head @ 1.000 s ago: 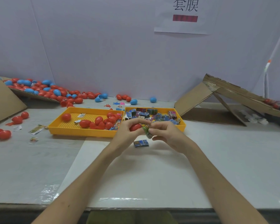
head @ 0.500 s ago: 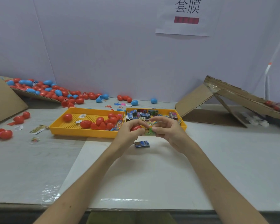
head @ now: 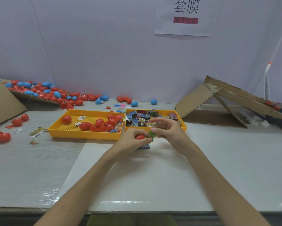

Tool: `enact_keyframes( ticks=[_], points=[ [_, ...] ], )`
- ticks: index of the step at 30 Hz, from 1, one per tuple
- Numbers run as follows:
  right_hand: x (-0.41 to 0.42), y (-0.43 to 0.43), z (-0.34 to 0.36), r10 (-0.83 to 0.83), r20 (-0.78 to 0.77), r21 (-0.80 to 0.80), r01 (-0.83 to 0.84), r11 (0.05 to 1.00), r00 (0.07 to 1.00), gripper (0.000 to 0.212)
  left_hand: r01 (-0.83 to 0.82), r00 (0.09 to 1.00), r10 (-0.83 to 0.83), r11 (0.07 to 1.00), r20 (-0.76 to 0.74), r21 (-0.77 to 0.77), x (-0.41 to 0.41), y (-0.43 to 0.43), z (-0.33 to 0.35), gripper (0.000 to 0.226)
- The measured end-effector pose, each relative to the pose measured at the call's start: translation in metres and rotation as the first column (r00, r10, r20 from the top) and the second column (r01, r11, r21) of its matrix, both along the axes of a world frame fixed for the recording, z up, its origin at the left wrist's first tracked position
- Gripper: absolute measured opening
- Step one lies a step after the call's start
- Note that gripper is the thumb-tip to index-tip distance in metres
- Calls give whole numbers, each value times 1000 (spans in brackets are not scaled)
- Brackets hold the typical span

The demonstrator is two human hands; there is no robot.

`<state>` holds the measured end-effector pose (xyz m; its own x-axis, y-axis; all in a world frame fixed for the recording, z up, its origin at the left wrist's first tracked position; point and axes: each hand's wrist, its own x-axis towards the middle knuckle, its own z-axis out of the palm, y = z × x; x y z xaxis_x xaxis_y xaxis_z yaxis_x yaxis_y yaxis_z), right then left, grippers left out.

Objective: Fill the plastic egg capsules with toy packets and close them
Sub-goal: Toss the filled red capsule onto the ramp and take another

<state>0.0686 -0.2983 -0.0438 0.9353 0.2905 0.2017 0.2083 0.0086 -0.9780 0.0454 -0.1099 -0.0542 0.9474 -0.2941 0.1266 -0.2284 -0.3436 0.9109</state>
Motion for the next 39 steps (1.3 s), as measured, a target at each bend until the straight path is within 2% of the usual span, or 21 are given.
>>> enact_keyframes(
  ticks=[3, 8, 10, 14, 19, 23, 31, 39],
  points=[
    [-1, 1, 0, 2, 0, -14, -2, 1000, 1000, 30, -7, 1000, 7, 1000, 28, 5, 0, -1, -1, 11],
    [-2, 2, 4, -50, -85, 29, 53, 998, 995, 45, -78, 993, 88, 989, 82, -126, 1, 2, -1, 17],
    [-3, 1, 3, -31, -106, -7, 30, 1000, 994, 41, -99, 989, 112, 986, 93, -134, 2, 3, -2, 16],
    [-4, 4, 0, 13, -45, -33, -14, 999, 999, 21, -84, 989, 100, 988, 113, -133, 2, 2, -3, 17],
    [-2, 3, -1, -50, -40, -3, 50, 999, 998, 19, -80, 990, 88, 994, 114, -68, 2, -1, -4, 14],
    [-1, 3, -2, -36, -44, -16, 35, 999, 998, 8, -79, 992, 90, 989, 86, -124, 1, 0, -2, 16],
    [-2, 4, -1, -41, -34, -54, 39, 998, 999, 23, -142, 984, 158, 976, 87, -163, 1, 1, -1, 12],
    [-1, 2, -1, -63, -23, -53, 62, 997, 998, 23, -226, 965, 243, 961, 97, -156, 0, 2, 1, 17]
  ],
)
